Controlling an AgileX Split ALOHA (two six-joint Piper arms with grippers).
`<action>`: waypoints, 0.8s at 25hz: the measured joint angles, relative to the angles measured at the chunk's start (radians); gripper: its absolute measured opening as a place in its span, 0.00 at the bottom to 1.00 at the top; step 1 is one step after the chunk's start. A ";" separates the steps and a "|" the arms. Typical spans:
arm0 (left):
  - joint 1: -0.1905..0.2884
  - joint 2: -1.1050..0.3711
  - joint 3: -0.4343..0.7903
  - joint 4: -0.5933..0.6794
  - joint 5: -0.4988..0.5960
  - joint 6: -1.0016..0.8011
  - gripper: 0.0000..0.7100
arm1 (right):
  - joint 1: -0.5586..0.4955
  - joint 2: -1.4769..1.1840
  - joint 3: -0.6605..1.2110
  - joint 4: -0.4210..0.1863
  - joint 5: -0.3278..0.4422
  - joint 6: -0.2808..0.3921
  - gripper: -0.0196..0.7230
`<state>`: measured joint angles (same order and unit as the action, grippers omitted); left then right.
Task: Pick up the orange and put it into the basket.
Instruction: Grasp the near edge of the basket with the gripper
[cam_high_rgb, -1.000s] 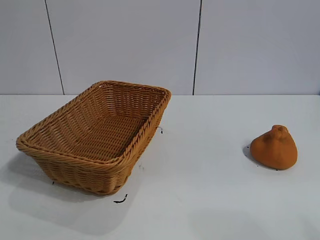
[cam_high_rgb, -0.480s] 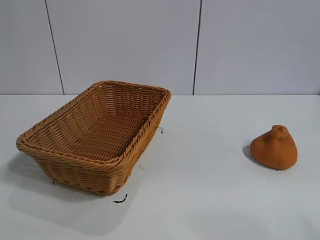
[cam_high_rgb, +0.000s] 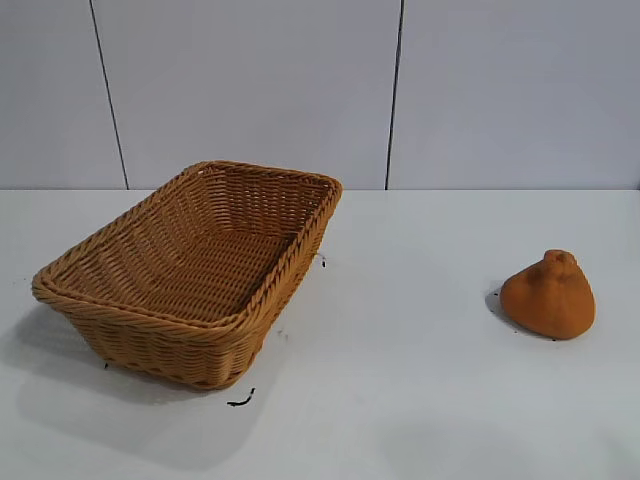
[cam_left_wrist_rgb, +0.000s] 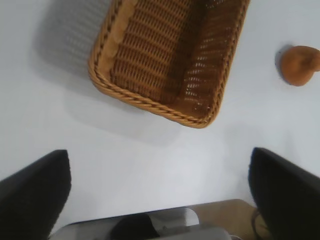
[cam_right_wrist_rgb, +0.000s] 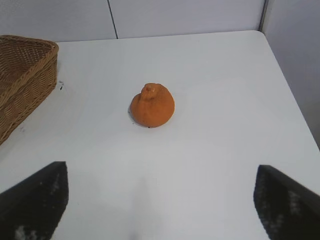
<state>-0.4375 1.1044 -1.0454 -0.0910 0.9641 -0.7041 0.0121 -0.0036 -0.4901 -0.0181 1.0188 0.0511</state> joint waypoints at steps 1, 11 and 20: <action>-0.019 0.011 0.003 0.018 -0.016 -0.050 0.97 | 0.000 0.000 0.000 0.000 0.000 0.000 0.96; -0.060 0.287 0.016 0.044 -0.168 -0.361 0.97 | 0.000 0.000 0.000 0.000 0.000 0.000 0.96; -0.060 0.454 0.016 0.045 -0.184 -0.711 0.97 | 0.000 0.000 0.000 0.000 0.000 0.000 0.96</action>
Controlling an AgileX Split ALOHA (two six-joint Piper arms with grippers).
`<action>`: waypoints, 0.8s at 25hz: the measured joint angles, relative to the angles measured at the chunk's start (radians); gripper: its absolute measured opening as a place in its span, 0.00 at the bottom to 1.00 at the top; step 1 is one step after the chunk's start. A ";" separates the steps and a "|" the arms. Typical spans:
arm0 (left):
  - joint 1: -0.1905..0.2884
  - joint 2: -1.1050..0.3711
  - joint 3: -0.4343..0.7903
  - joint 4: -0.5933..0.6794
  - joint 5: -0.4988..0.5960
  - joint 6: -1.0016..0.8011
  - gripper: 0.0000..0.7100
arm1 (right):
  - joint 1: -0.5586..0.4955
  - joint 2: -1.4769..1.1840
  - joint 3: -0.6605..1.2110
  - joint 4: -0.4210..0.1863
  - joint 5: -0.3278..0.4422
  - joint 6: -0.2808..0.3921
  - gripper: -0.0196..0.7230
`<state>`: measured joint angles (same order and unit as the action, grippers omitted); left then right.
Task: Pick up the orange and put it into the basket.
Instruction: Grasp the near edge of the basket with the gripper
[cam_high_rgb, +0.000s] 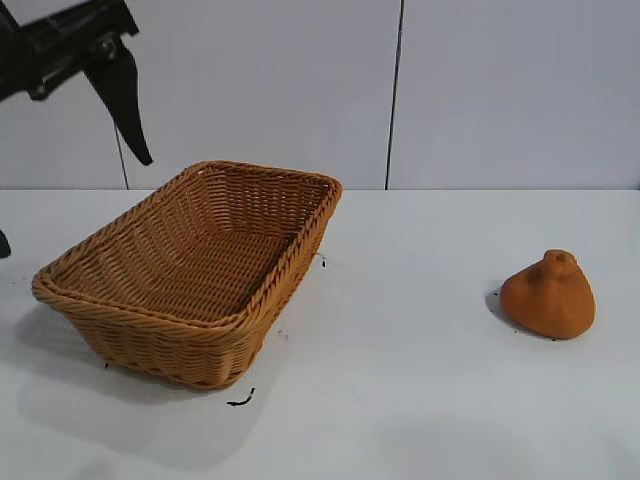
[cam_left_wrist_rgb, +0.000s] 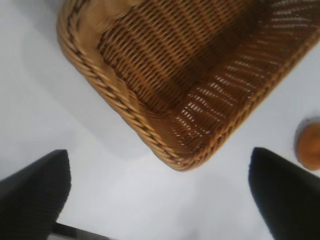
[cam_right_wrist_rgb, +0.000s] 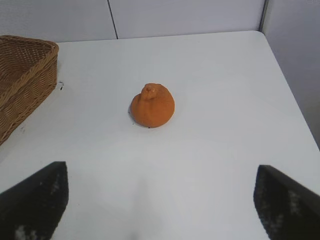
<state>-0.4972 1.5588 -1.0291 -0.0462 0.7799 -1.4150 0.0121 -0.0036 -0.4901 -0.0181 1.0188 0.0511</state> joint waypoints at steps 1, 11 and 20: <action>0.000 0.014 0.000 0.000 -0.013 -0.023 0.97 | 0.000 0.000 0.000 0.000 0.000 0.000 0.96; 0.000 0.169 0.000 0.000 -0.096 -0.131 0.97 | 0.000 0.000 0.000 0.000 0.001 0.000 0.96; 0.009 0.301 0.000 -0.003 -0.174 -0.146 0.97 | 0.000 0.000 0.000 0.000 0.001 0.000 0.96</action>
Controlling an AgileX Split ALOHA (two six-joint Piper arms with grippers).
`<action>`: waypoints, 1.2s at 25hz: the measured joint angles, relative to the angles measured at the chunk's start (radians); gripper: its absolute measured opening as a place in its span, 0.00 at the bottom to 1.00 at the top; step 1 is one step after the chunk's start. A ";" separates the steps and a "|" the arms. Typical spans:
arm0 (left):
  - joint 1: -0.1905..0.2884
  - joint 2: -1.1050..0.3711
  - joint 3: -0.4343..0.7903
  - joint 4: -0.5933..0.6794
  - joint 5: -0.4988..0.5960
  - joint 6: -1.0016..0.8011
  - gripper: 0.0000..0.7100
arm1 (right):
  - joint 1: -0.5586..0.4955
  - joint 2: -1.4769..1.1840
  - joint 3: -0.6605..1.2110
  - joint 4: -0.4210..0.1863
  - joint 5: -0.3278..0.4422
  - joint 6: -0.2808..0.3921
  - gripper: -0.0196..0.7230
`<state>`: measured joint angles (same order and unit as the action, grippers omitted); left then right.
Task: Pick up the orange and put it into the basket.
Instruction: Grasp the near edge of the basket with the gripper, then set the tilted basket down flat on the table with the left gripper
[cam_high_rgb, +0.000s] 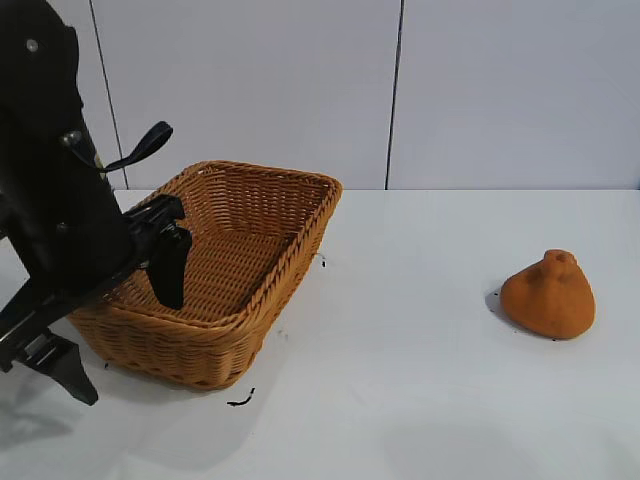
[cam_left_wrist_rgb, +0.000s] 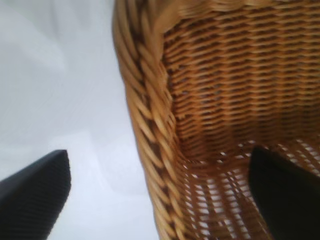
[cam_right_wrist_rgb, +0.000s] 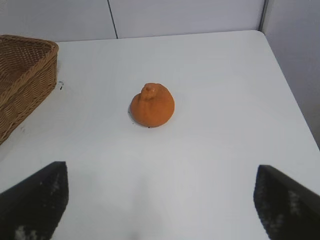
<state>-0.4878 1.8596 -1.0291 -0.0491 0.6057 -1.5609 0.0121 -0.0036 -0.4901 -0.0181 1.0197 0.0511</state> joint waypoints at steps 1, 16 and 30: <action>0.003 0.005 0.000 -0.001 -0.023 -0.057 0.96 | 0.000 0.000 0.000 0.000 0.000 0.000 0.96; 0.007 0.014 -0.001 0.026 -0.014 -0.142 0.13 | 0.000 0.000 0.000 0.000 -0.001 0.000 0.96; 0.200 -0.025 -0.228 -0.120 0.132 0.537 0.13 | 0.000 0.000 0.000 0.000 -0.001 0.000 0.96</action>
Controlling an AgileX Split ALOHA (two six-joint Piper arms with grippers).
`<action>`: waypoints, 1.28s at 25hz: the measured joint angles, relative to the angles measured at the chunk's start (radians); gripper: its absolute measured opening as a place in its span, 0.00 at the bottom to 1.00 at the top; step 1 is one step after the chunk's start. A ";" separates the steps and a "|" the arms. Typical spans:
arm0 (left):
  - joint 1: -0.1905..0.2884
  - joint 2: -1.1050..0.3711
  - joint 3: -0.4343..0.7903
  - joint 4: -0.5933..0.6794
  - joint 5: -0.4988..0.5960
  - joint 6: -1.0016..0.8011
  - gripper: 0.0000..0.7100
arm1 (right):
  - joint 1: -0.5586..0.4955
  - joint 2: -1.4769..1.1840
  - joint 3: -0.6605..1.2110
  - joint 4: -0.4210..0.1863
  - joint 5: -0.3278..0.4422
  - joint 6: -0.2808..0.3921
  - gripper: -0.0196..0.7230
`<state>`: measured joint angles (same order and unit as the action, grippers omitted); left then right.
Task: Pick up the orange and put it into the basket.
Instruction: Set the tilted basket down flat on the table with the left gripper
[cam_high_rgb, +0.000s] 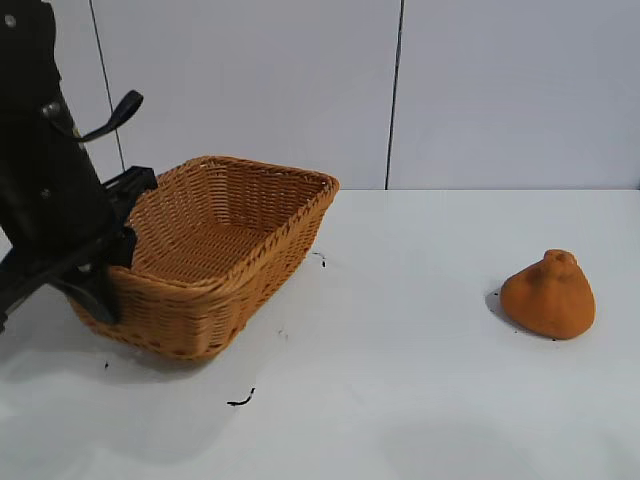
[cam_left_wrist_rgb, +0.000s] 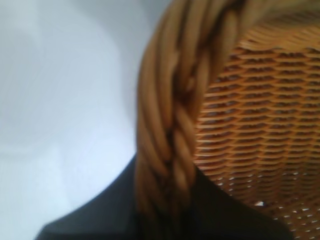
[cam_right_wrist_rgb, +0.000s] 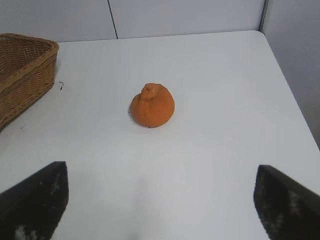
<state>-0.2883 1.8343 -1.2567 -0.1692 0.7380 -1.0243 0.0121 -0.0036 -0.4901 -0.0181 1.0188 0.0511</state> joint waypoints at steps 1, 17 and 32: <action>0.013 0.014 -0.029 -0.013 0.021 0.094 0.13 | 0.000 0.000 0.000 0.000 0.000 0.000 0.96; 0.059 0.240 -0.312 -0.068 0.317 0.858 0.13 | 0.000 0.000 0.000 0.004 0.002 0.000 0.96; 0.059 0.328 -0.254 -0.093 0.197 0.866 0.17 | 0.000 0.000 0.000 0.004 0.002 0.000 0.96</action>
<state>-0.2291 2.1625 -1.5110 -0.2622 0.9353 -0.1580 0.0121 -0.0036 -0.4901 -0.0143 1.0206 0.0511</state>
